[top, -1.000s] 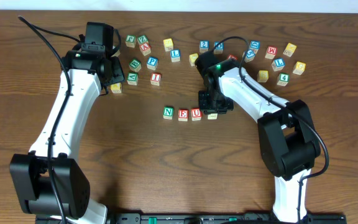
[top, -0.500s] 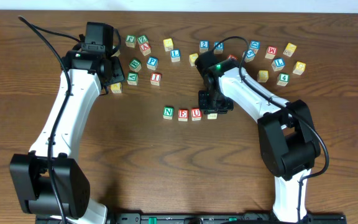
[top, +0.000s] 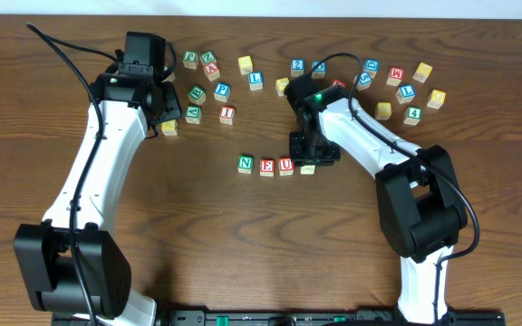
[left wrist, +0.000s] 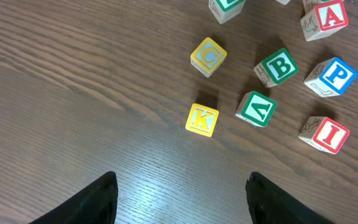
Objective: Spell out NEURIPS
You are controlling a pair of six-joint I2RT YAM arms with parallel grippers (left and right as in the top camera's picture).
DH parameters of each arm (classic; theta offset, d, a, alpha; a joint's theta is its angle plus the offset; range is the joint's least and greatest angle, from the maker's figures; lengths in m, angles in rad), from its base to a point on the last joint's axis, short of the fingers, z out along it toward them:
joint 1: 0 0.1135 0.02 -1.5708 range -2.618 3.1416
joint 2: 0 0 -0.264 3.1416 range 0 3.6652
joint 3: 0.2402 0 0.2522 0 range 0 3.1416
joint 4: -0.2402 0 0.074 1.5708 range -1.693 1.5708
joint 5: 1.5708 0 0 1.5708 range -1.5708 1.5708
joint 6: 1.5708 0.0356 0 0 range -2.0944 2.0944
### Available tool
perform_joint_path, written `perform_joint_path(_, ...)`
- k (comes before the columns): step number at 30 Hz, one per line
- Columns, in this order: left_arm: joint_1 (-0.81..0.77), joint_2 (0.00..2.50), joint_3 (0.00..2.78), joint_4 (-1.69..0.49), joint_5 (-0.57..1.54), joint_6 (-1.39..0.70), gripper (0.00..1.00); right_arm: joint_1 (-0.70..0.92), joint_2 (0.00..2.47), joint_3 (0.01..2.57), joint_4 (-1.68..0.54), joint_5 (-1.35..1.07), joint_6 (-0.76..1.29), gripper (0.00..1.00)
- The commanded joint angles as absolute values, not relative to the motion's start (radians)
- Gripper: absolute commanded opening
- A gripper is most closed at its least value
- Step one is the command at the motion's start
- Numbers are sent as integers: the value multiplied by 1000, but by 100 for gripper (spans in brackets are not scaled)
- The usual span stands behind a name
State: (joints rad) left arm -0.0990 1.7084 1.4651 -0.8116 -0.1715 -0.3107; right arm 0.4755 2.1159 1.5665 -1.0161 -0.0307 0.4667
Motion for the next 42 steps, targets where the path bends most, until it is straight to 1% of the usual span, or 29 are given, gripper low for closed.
perform_joint_path(1, -95, 1719, 1475, -814, -192, -316, 65, 486, 2118, 1563, -1018, -33, 478, 40)
perform_joint_path(2, -95, 1719, 1475, -814, -192, -316, 65, 486, 2118, 1563, -1018, -33, 478, 39)
perform_joint_path(4, -95, 1719, 1475, -814, -192, -316, 65, 486, 2118, 1563, -1018, -33, 478, 34)
perform_joint_path(6, -95, 1719, 1475, -814, -192, -316, 65, 486, 2118, 1563, -1018, -33, 477, 25)
perform_joint_path(7, -95, 1719, 1475, -814, -192, -316, 65, 486, 2118, 1563, -1018, -33, 477, 24)
perform_joint_path(9, -95, 1719, 1475, -814, -192, -316, 65, 486, 2118, 1563, -1018, -33, 478, 25)
perform_joint_path(10, -95, 1719, 1475, -814, -192, -316, 65, 486, 2118, 1563, -1017, -33, 478, 28)
perform_joint_path(11, -95, 1719, 1475, -814, -192, -316, 65, 486, 2118, 1563, -1017, -33, 478, 33)
perform_joint_path(13, -95, 1719, 1475, -814, -192, -316, 65, 486, 2118, 1563, -1017, -33, 477, 46)
perform_joint_path(15, -95, 1719, 1475, -814, -192, -316, 65, 486, 2118, 1563, -1017, -33, 477, 52)
perform_joint_path(23, -95, 1719, 1475, -815, -192, -316, 65, 486, 2118, 1563, -1017, -33, 477, 51)
perform_joint_path(27, -95, 1719, 1475, -814, -192, -316, 65, 486, 2118, 1563, -1015, -32, 477, 46)
perform_joint_path(28, -95, 1719, 1475, -814, -192, -316, 65, 486, 2118, 1563, -1012, -32, 477, 42)
perform_joint_path(29, -95, 1719, 1475, -814, -192, -316, 65, 485, 2118, 1563, -1007, -29, 477, 40)
perform_joint_path(31, -95, 1719, 1475, -814, -192, -316, 65, 479, 2116, 1571, -1005, -29, 477, 39)
perform_joint_path(36, -95, 1719, 1475, -814, -192, -316, 65, 456, 2095, 1623, -1023, -29, 463, 38)
perform_joint_path(42, -95, 1719, 1475, -814, -192, -316, 65, 441, 2014, 1661, -1089, -29, 432, 39)
